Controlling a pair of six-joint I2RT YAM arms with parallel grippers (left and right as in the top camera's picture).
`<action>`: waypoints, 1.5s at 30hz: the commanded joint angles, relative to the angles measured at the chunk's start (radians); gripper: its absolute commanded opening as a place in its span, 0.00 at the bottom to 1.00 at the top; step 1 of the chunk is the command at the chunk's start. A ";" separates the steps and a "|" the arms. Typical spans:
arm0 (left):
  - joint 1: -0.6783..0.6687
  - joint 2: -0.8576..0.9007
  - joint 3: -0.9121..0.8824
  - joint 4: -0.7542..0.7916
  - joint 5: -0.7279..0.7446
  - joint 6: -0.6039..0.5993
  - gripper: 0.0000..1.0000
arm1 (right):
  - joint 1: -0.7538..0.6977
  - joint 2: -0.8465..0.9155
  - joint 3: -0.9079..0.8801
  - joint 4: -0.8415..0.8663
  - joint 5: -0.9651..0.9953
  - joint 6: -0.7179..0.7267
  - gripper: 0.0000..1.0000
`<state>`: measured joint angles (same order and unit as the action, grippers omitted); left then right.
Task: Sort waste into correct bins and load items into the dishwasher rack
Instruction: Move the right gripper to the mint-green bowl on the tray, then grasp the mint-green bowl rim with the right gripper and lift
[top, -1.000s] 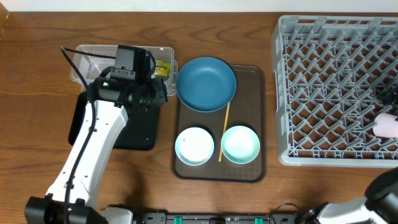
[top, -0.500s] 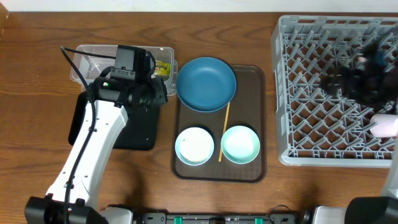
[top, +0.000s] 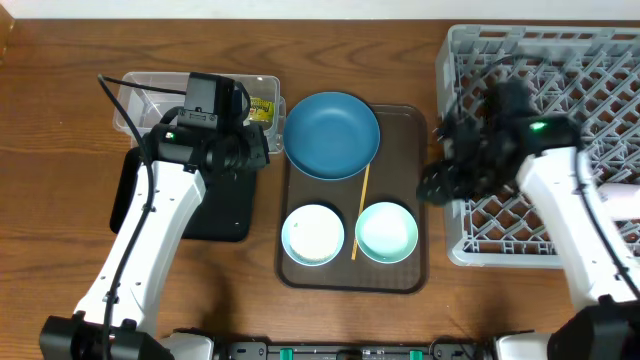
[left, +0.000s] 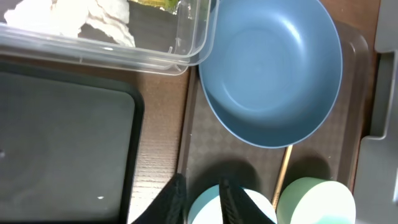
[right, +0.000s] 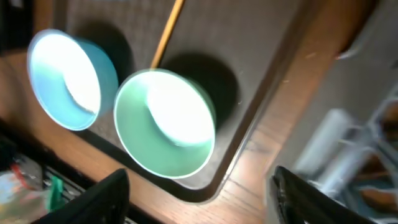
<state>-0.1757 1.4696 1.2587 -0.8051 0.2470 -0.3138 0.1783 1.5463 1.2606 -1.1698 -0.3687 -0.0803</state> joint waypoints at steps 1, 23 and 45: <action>0.002 -0.008 0.008 -0.003 -0.013 0.006 0.22 | 0.077 0.001 -0.081 0.047 0.080 0.022 0.67; 0.002 -0.006 0.008 -0.004 -0.013 0.006 0.22 | 0.242 0.004 -0.339 0.363 0.296 0.278 0.39; 0.002 -0.006 0.008 -0.006 -0.013 0.006 0.23 | 0.240 -0.002 -0.198 0.306 0.395 0.232 0.43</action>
<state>-0.1757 1.4696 1.2587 -0.8074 0.2470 -0.3134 0.4118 1.5471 1.0721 -0.8631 -0.0216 0.1677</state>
